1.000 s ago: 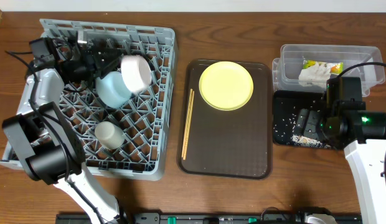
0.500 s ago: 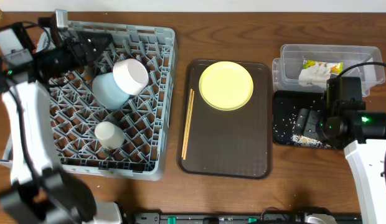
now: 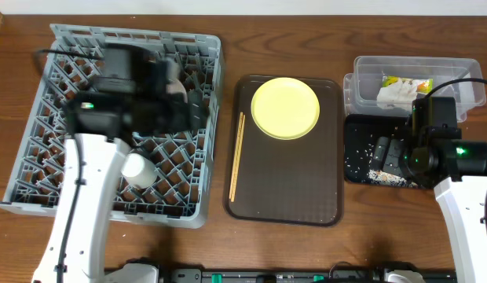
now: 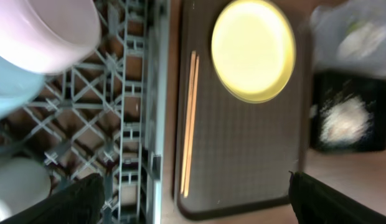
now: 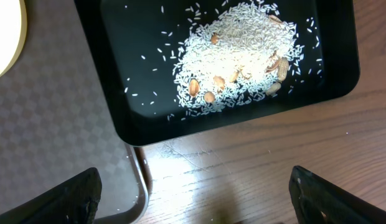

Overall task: Sort waste into correct bins and load items into the dishwasher
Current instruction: 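Move the left gripper to the wooden chopsticks on the brown tray, then close the left gripper on the chopsticks and lift them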

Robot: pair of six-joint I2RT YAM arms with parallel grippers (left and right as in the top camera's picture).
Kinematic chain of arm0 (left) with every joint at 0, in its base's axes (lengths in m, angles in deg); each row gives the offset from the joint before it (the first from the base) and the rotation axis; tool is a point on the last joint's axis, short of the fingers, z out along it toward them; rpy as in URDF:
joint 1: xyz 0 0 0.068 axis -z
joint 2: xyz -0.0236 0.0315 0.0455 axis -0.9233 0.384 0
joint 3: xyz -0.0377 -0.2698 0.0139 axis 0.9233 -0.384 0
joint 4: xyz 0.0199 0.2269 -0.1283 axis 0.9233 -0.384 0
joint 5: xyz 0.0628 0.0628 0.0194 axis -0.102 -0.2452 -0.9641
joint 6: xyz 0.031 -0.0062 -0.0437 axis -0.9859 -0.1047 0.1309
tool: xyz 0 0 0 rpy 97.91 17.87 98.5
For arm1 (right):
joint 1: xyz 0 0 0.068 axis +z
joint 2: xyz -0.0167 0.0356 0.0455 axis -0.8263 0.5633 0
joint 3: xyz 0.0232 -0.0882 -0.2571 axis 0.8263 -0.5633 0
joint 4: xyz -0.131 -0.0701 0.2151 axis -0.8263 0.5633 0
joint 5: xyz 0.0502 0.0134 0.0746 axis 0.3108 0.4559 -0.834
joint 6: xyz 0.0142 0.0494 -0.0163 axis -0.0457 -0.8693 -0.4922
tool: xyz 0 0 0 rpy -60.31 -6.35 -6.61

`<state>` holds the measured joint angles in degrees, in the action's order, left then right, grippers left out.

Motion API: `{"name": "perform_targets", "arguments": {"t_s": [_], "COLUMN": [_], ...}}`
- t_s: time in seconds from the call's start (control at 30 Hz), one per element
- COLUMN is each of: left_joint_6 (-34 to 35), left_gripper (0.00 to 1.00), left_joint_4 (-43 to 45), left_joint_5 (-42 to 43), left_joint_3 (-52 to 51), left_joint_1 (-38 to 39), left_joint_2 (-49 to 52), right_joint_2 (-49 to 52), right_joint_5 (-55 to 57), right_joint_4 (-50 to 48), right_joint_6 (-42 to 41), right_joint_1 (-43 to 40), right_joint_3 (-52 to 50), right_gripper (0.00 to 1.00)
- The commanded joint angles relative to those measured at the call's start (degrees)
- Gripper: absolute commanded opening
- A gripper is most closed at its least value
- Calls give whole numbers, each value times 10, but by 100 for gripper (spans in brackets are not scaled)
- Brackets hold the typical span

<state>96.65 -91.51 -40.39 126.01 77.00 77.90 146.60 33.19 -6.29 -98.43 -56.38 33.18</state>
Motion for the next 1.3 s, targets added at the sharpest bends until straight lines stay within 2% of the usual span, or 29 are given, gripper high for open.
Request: {"name": "perform_targets", "arguments": {"t_s": [0.0,0.13,0.27,0.5,0.9,1.07,1.27], "left_joint_6": [66,121,154,159,159,159,159], "left_gripper": [95,95,95,95,95,95,95], "left_joint_4": [-3,17,50,107,158,160,164], "left_joint_5": [-125,-172,-178,-178,-184,-226,-229], "left_joint_3": [-13,-43,-78,-96,-96,-96,-97], "left_joint_1": [79,166,226,285,304,304,304], "left_joint_2": [5,15,40,127,274,286,288], "right_joint_2": [-2,-2,-2,-2,-2,-2,-2], "right_joint_5": [7,7,7,7,7,7,7], "right_joint_4": [0,0,0,0,4,7,11], "right_joint_6": [2,2,2,2,2,2,2], "right_joint_1": [-9,-9,-9,-9,-9,-9,-9], "right_joint_3": [9,9,9,9,9,9,9], "right_gripper": [94,95,96,99,99,99,99]}}
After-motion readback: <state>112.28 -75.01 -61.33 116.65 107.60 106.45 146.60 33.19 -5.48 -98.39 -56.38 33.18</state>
